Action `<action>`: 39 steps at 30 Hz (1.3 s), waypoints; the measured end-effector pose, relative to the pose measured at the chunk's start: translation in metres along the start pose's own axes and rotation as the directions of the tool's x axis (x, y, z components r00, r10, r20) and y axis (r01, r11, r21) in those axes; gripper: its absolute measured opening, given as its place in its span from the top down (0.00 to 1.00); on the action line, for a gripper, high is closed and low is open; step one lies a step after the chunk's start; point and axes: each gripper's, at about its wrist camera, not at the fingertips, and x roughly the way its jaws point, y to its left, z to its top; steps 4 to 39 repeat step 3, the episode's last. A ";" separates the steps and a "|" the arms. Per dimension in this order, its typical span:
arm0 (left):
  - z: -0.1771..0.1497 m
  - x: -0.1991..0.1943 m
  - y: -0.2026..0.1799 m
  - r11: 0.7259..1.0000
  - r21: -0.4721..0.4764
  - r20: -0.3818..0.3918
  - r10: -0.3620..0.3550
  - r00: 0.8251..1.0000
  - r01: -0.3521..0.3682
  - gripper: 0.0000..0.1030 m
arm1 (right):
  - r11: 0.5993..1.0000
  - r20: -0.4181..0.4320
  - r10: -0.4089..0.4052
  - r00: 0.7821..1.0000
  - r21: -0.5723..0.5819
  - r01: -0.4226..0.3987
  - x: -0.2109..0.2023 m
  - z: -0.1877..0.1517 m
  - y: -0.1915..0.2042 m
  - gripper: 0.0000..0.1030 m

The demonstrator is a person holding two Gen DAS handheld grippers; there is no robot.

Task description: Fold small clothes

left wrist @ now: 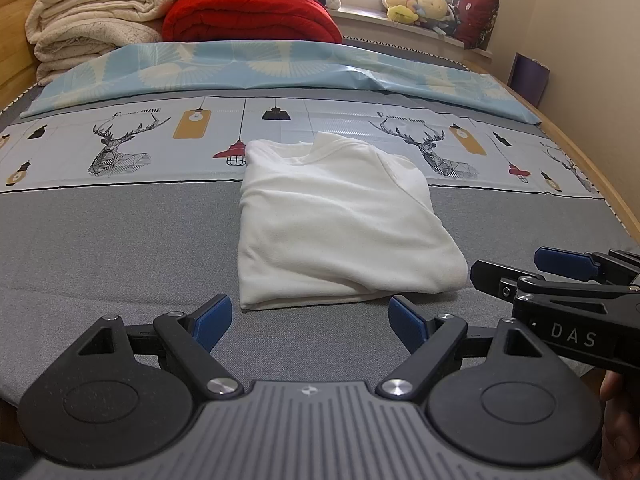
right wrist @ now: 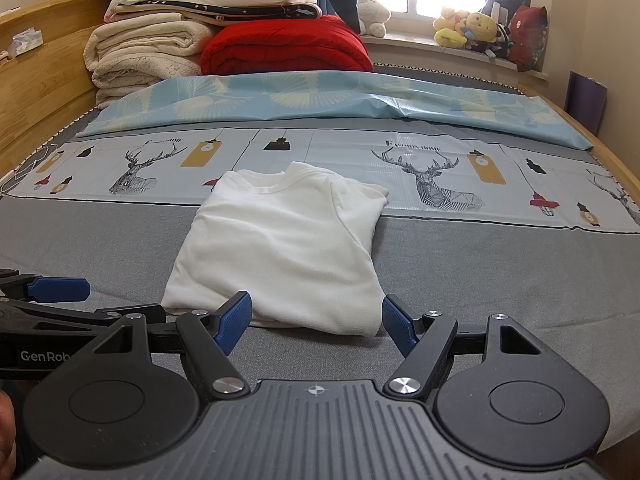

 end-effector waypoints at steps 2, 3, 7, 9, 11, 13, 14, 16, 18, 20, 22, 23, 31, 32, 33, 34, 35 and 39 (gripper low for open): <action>0.000 0.000 0.000 1.000 0.000 0.000 0.000 1.000 0.000 0.14 | 1.000 0.000 0.001 1.000 0.000 -0.001 0.000 0.000 0.000 0.29; 0.000 0.000 0.000 1.000 0.000 -0.001 0.000 1.000 0.000 0.14 | 1.000 0.000 0.000 1.000 0.000 0.000 0.000 0.000 0.000 0.29; 0.000 0.000 0.000 1.000 0.000 -0.001 0.000 1.000 0.000 0.14 | 1.000 0.000 0.000 1.000 0.000 0.000 0.000 0.000 0.000 0.29; 0.000 0.000 0.000 1.000 0.000 -0.001 0.000 1.000 0.000 0.14 | 1.000 0.000 0.000 1.000 0.000 0.000 0.000 0.000 0.000 0.29; 0.000 0.000 0.000 1.000 0.000 -0.001 0.000 1.000 0.000 0.14 | 1.000 0.000 0.000 1.000 0.000 0.000 0.000 0.000 0.000 0.29; 0.000 0.000 0.000 1.000 0.000 -0.001 0.000 1.000 0.000 0.14 | 1.000 0.000 0.000 1.000 0.000 0.000 0.000 0.000 0.000 0.29; 0.000 0.000 0.000 1.000 0.000 -0.001 0.000 1.000 0.000 0.14 | 1.000 0.000 0.000 1.000 0.000 0.000 0.000 0.000 0.000 0.29; 0.000 0.000 0.000 1.000 0.000 -0.001 0.000 1.000 0.000 0.14 | 1.000 0.000 0.000 1.000 0.000 0.000 0.000 0.000 0.000 0.29; 0.000 0.000 0.000 1.000 0.000 -0.001 0.000 1.000 0.000 0.14 | 1.000 0.000 0.000 1.000 0.000 0.000 0.000 0.000 0.000 0.29; 0.000 0.000 0.000 1.000 0.000 -0.001 0.000 1.000 0.000 0.14 | 1.000 0.000 0.000 1.000 0.000 0.000 0.000 0.000 0.000 0.29; 0.000 0.000 0.000 1.000 0.000 -0.001 0.000 1.000 0.000 0.14 | 1.000 0.000 0.000 1.000 0.000 0.000 0.000 0.000 0.000 0.29; 0.000 0.000 0.000 1.000 0.000 -0.001 0.000 1.000 0.000 0.14 | 1.000 0.000 0.000 1.000 0.000 0.000 0.000 0.000 0.000 0.29; 0.000 0.000 0.000 1.000 0.000 -0.001 0.000 1.000 0.000 0.14 | 1.000 0.000 0.000 1.000 0.000 0.000 0.000 0.000 0.000 0.29; 0.000 0.000 0.000 1.000 0.000 -0.001 0.000 1.000 0.000 0.14 | 1.000 0.000 0.000 1.000 0.000 0.000 0.000 0.000 0.000 0.29; 0.000 0.000 0.000 1.000 0.000 -0.001 0.000 1.000 0.000 0.14 | 1.000 0.000 0.000 1.000 0.000 0.000 0.000 0.000 0.000 0.29; 0.000 0.000 0.000 1.000 0.000 -0.001 0.000 1.000 0.000 0.14 | 1.000 0.000 0.000 1.000 0.000 0.000 0.000 0.000 0.000 0.29; 0.000 0.000 0.000 1.000 0.000 -0.001 0.000 1.000 0.000 0.14 | 1.000 0.000 0.000 1.000 0.000 0.000 0.000 0.000 0.000 0.29; 0.000 0.000 0.000 1.000 0.000 -0.001 0.000 1.000 0.000 0.14 | 1.000 0.000 0.000 1.000 0.000 0.000 0.000 0.000 0.000 0.29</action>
